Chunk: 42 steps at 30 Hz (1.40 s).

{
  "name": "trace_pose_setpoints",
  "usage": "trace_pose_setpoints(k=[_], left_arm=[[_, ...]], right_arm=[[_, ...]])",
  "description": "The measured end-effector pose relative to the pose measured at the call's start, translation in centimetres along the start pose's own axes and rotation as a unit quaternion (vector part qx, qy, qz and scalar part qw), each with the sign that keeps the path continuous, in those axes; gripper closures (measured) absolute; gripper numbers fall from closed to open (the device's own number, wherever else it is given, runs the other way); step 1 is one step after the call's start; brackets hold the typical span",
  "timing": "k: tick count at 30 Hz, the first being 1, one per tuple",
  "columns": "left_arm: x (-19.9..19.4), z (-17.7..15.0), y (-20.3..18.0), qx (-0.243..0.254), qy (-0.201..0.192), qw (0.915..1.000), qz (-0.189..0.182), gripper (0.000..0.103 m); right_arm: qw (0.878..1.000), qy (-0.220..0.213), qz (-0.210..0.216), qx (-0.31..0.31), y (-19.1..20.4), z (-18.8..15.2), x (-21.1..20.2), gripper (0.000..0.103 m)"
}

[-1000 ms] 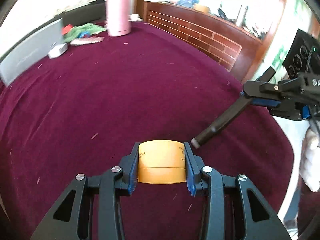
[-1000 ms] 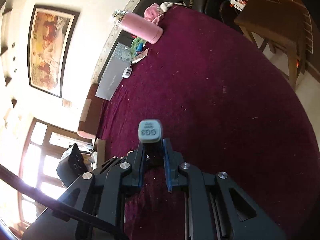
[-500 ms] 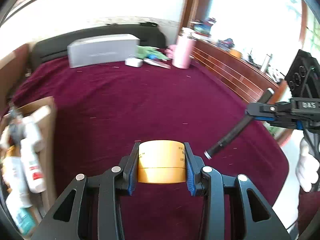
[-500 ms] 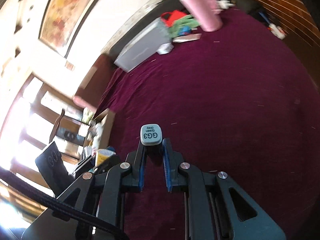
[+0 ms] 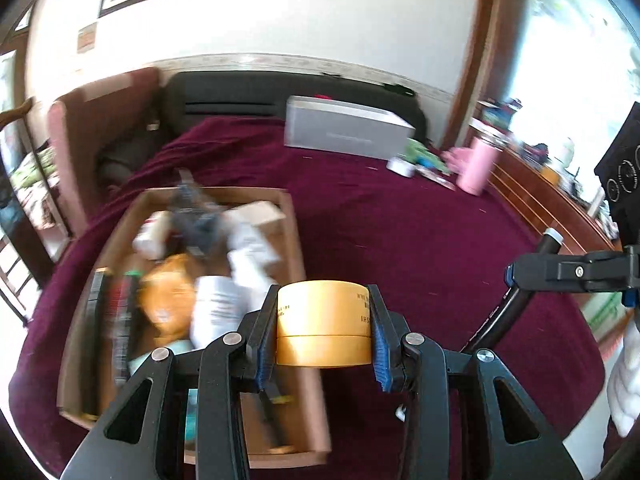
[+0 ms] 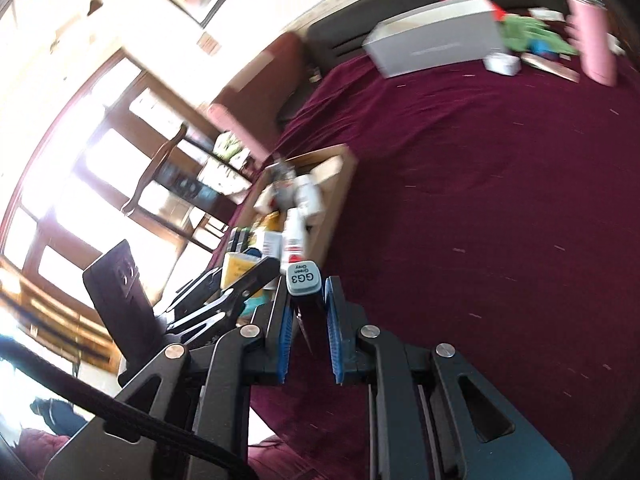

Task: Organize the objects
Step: 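Carry the tape roll and marker into the tray and open both grippers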

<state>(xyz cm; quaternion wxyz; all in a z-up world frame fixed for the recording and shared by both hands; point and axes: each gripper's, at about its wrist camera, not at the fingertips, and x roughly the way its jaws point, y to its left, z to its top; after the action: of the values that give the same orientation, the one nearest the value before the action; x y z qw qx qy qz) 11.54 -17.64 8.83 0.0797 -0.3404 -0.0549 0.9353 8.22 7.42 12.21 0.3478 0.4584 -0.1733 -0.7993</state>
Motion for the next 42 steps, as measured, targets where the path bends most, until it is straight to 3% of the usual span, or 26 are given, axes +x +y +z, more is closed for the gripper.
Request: trace_pose_setpoints(k=[9,18,25,33,37,38,39,42], left_arm=[[-1.0,-0.5,7.8,-0.037,-0.01,0.9962,0.079,0.068],[1.4,-1.0,12.3,-0.058,0.014,0.9925,0.107,0.068],[2.5,-1.4,13.3,-0.066,0.03,0.9913,0.109,0.068],[3.0,-1.4,13.5,-0.074,0.033,0.9904,0.112,0.068],[2.5,-1.3,13.3,-0.078,0.021,0.9901,0.115,0.068],[2.2,-1.2,13.2,-0.08,0.016,0.9898,0.117,0.067],[2.0,-1.2,13.1,-0.081,0.012,0.9894,0.12,0.064],[1.1,-1.0,12.6,-0.082,-0.007,0.9884,0.128,0.045]], right_arm=[[0.997,0.072,0.029,-0.015,4.5,3.1,9.5,0.089],[0.994,0.108,0.008,0.003,5.0,5.1,16.3,0.089],[0.994,0.11,-0.023,0.003,4.6,5.8,18.8,0.089],[0.996,0.082,-0.046,-0.004,4.5,5.7,19.0,0.088],[0.997,0.055,-0.051,-0.011,5.1,5.6,17.9,0.076],[0.998,0.045,-0.053,-0.013,5.3,5.6,17.4,0.067],[0.998,0.033,-0.055,-0.016,5.6,5.4,16.8,0.058],[0.997,0.001,-0.067,-0.033,6.3,4.8,15.2,0.052]])
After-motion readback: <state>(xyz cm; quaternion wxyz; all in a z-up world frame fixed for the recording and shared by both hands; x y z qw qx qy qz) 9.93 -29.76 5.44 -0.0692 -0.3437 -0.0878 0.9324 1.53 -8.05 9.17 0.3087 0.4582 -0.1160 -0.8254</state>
